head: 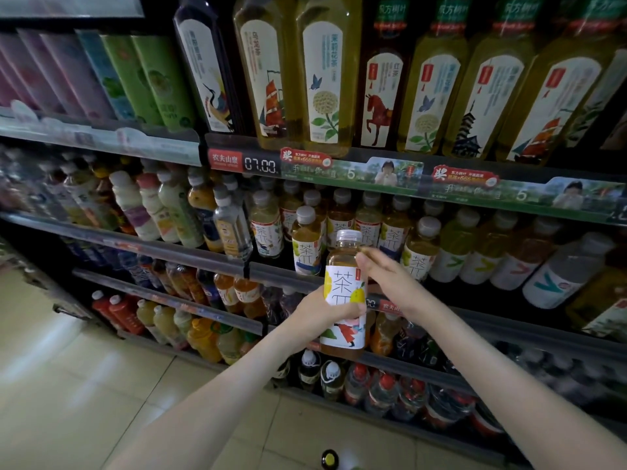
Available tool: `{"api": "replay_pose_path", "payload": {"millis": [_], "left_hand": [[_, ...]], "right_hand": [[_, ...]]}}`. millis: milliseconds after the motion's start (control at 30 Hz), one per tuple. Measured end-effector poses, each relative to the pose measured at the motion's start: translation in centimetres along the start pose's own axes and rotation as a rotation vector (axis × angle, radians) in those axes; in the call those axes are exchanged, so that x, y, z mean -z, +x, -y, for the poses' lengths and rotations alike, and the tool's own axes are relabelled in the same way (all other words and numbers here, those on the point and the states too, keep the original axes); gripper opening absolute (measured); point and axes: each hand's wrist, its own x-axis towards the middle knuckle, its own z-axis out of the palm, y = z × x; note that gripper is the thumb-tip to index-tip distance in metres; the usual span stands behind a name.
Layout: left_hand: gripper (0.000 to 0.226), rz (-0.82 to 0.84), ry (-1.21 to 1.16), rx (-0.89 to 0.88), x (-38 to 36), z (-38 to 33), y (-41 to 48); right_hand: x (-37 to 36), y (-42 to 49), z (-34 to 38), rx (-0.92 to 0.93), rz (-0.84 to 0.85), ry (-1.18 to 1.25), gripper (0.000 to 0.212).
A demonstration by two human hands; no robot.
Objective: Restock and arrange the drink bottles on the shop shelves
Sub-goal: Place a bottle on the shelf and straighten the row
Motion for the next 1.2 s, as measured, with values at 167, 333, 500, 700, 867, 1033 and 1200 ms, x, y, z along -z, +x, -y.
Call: {"api": "replay_pose_path", "payload": {"millis": [167,333,500,700,867,1033,1200], "left_hand": [[0.046,-0.01,0.251,-0.05,0.1,-0.7,0.4],[0.055,-0.148,0.881,-0.145,-1.1,-0.7,1.3],[0.066,-0.077,0.837,-0.089,-1.1,0.6,2.8],[0.084,-0.233,0.765,-0.212,4.2,-0.4,5.7],[0.061,-0.666,0.881,-0.412,8.3,-2.9,9.0],[0.069,-0.451,0.943,-0.092,9.7,-3.9,11.9],[0.072,-0.382,0.949,-0.147,9.6,-3.3,12.5]], "right_hand": [[-0.2,0.2,1.0,-0.009,-0.153,0.187,0.021],[1.2,-0.3,0.2,-0.034,-0.186,0.083,0.032],[2.4,-0.6,-0.2,-0.013,-0.281,-0.266,0.03],[1.3,-0.3,-1.0,0.091,-0.42,-0.469,0.033],[2.2,0.6,-1.4,0.083,-0.531,-0.364,0.028],[1.7,1.8,-1.7,0.106,-0.646,-0.227,0.026],[-0.1,5.3,-1.0,0.145,-0.634,-0.306,0.037]]}}
